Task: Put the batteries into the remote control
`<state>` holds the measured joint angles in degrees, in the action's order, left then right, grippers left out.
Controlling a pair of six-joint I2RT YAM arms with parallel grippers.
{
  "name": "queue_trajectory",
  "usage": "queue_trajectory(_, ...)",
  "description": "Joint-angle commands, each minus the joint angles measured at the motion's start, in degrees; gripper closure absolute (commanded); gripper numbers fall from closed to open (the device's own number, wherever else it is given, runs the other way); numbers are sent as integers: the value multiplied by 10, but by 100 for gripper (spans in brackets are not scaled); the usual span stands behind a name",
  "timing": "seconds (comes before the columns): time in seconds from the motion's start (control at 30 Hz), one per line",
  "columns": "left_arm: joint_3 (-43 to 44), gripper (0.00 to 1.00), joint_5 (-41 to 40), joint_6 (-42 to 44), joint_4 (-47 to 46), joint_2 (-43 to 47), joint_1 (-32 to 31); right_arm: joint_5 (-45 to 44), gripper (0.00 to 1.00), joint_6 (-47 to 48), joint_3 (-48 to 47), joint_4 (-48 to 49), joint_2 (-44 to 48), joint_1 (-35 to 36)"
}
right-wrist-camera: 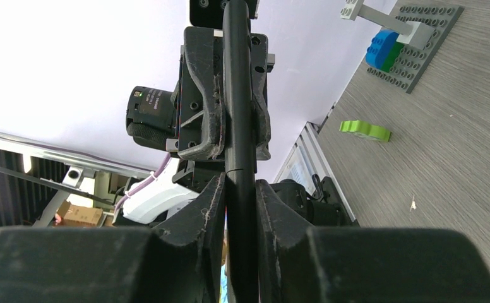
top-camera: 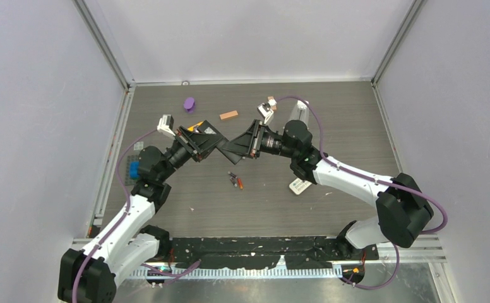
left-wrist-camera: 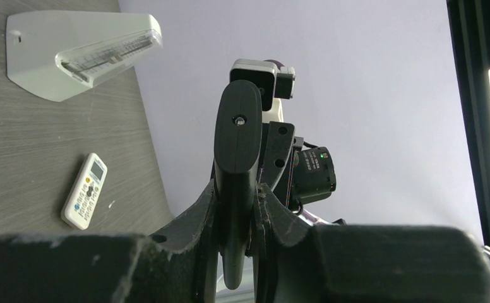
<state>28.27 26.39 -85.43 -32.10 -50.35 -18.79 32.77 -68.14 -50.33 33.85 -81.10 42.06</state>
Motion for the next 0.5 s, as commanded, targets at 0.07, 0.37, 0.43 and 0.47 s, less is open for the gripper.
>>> queue_trajectory(0.07, -1, 100, -87, -24, -72, 30, 3, 5, 83, 5, 44, -16, -2, 3)
queue_trajectory(0.37, -10, 100, -163, -31, -25, 68, 4, 22, 91, -22, 71, 72, -16, -1)
queue_trajectory(0.43, -16, 100, -178, -33, -14, 77, 5, 23, 92, -21, 71, 74, -15, -3)
queue_trajectory(0.47, -17, 100, -184, -34, -9, 82, 7, 22, 92, -20, 72, 72, -14, -3)
